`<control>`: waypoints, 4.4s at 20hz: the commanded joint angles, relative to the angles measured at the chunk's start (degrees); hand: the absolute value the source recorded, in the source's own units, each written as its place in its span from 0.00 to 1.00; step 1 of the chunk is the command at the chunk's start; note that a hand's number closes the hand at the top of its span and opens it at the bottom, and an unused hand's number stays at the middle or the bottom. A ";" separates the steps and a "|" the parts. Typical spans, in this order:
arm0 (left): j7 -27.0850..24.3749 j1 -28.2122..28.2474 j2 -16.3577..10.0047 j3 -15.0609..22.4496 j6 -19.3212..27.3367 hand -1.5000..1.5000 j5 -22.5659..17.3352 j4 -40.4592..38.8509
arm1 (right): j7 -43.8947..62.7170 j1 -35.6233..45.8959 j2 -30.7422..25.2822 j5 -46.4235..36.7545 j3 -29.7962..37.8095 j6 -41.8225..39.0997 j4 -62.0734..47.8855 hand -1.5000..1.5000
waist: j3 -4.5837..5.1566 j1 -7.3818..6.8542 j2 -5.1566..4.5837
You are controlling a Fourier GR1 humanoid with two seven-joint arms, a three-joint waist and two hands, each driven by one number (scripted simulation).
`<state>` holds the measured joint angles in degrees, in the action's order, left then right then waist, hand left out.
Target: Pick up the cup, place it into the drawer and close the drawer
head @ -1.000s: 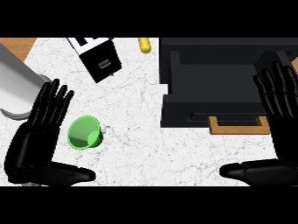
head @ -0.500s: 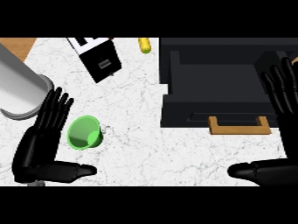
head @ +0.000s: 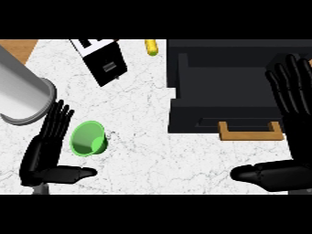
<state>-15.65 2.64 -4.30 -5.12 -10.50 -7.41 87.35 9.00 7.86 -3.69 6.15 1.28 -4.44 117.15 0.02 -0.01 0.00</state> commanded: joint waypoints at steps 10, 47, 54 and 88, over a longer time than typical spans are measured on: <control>-12.62 -2.57 -0.23 -1.32 -3.03 0.00 2.51 -19.25 | 0.27 -1.97 -0.99 1.88 1.60 -1.55 2.02 0.00 | -0.01 0.05 0.00; -35.30 -23.40 -4.06 -7.32 -7.26 0.00 2.18 -61.65 | 0.39 -0.54 -0.08 0.78 -0.39 -2.43 -0.14 0.00 | 0.02 0.23 -0.09; -36.55 -25.50 -5.48 -6.94 -17.26 0.00 1.33 -66.31 | 1.17 -4.23 -1.36 2.64 0.48 -4.20 3.60 0.00 | 0.05 0.71 -0.18; -29.76 -17.88 2.10 -2.13 -2.27 1.00 -3.99 -28.72 | 1.63 -3.62 -1.46 2.59 2.57 -3.03 3.15 0.00 | -0.11 -0.72 0.36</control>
<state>-50.32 -17.28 -4.85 -10.92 -14.29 -11.84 48.03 11.00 4.59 -5.28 9.53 4.14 -7.55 120.62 -0.06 -0.55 0.29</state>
